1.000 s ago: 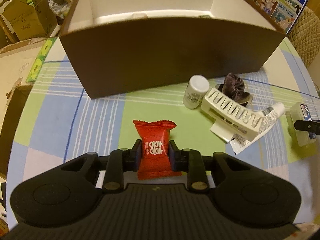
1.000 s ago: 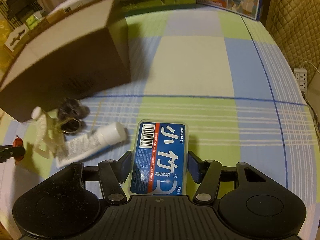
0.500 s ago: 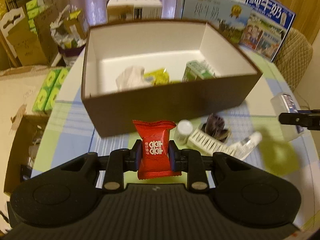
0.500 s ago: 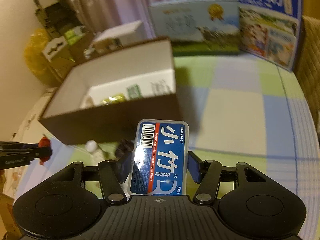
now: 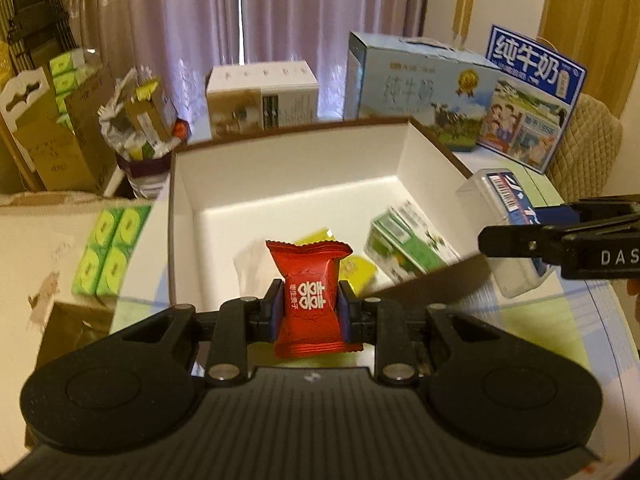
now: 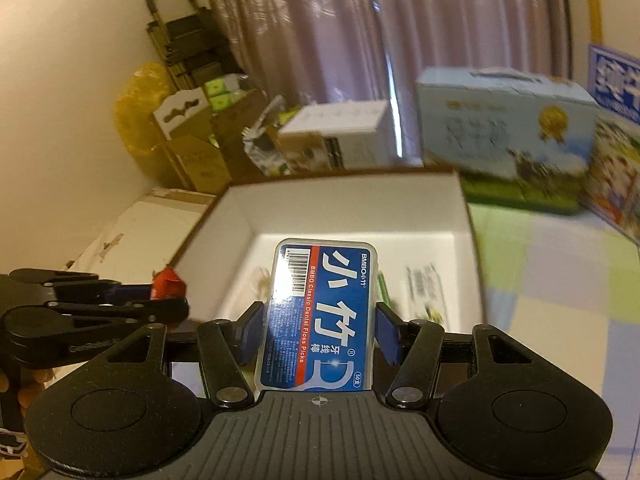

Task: Organize objects
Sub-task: 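Carry the red candy and blue toothpick box over the brown box with both tools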

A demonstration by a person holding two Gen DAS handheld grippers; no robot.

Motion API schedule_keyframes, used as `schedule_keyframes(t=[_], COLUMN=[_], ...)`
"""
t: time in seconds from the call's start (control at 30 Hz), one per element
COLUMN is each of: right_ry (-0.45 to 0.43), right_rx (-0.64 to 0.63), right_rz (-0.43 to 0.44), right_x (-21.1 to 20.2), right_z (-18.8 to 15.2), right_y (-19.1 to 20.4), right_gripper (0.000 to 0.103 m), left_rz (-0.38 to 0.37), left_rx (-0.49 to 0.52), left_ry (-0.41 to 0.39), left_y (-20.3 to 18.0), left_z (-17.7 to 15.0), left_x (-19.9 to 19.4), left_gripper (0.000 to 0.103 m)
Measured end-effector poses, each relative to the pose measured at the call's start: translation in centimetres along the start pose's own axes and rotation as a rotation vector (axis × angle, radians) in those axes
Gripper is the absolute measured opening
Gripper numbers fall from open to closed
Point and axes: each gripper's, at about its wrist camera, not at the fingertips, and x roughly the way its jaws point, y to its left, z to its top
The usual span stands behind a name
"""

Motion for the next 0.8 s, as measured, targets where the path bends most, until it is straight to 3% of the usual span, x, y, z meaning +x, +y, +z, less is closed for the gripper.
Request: schedule_keyframes(t=[0.4, 0.8], right_ry=[-0.008, 0.054], right_rx=[-0.033, -0.080], right_rz=[0.017, -0.028], right_x=[5.5, 12.3], right_z=[4.2, 6.7], right_y=[-0.2, -1.0], right_gripper=[0.055, 0.055], left_rz=[0.060, 0.089], left_rx=[0.033, 0.078], left_ry=[0.005, 0.032], left_y=[1.8, 3.8], left_z=[4.3, 7.5], left_x=[4.8, 10.1], left_gripper=[0.023, 0.023])
